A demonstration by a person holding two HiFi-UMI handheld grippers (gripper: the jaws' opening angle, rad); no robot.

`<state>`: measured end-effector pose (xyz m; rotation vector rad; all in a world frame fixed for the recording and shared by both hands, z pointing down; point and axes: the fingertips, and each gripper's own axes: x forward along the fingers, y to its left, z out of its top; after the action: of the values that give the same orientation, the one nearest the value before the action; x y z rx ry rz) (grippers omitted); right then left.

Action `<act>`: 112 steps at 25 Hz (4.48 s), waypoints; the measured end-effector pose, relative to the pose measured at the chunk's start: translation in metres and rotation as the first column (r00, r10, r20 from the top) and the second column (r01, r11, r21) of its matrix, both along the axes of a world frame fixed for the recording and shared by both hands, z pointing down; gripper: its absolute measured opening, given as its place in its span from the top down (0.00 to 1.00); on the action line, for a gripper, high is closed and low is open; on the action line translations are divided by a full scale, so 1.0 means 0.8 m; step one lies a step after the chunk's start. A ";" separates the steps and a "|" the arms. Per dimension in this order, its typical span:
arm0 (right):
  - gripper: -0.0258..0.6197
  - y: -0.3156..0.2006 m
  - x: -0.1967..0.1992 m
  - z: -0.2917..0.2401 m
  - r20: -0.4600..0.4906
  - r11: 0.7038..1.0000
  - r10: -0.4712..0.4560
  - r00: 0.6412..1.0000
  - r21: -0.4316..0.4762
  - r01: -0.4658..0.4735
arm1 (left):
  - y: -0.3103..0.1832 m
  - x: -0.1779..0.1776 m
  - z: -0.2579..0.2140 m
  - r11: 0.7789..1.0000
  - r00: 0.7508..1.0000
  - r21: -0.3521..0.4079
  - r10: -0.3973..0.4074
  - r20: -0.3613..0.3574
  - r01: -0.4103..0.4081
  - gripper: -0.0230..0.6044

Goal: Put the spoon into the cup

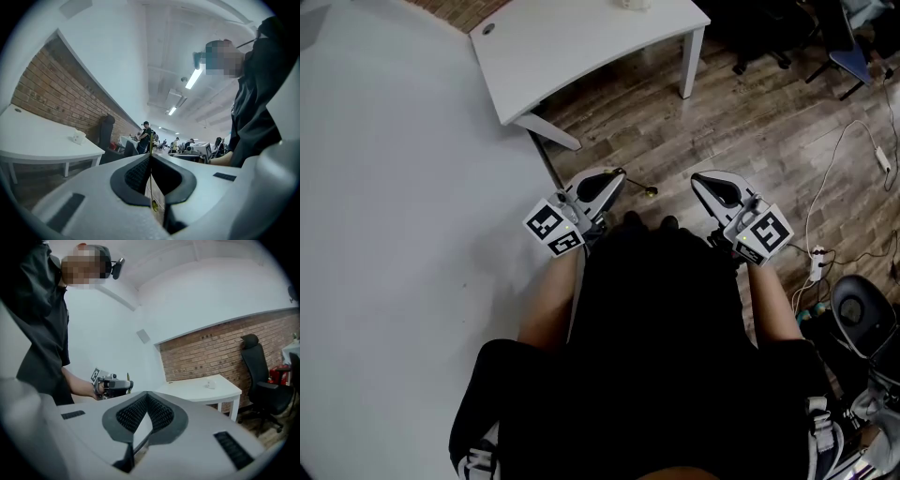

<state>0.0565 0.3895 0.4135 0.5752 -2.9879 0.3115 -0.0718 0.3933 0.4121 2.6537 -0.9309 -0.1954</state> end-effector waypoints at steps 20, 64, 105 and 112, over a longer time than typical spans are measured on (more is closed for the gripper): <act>0.95 0.009 -0.008 0.006 0.025 1.000 0.018 1.000 0.018 -0.018 | 0.028 -0.020 -0.001 0.999 0.999 0.017 -0.034 -0.005 0.034 0.94; 0.95 -0.339 -0.050 0.016 -0.124 0.987 0.149 0.981 -0.048 -0.156 | -0.350 -0.090 0.039 0.997 0.986 -0.039 0.062 -0.153 -0.069 0.94; 0.95 -0.799 0.000 0.003 -0.078 0.995 -0.101 0.992 -0.026 0.100 | -0.693 -0.077 0.013 0.951 0.944 -0.100 -0.303 -0.129 0.291 0.94; 0.95 -0.837 -0.066 0.015 -0.085 0.992 -0.126 0.988 -0.028 0.124 | -0.740 -0.132 0.022 0.946 0.929 -0.117 -0.319 -0.186 0.302 0.94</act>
<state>0.0035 -0.2798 0.4252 0.3869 -2.9165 0.3020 -0.1777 -0.1989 0.4298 2.3404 -1.2544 -0.4791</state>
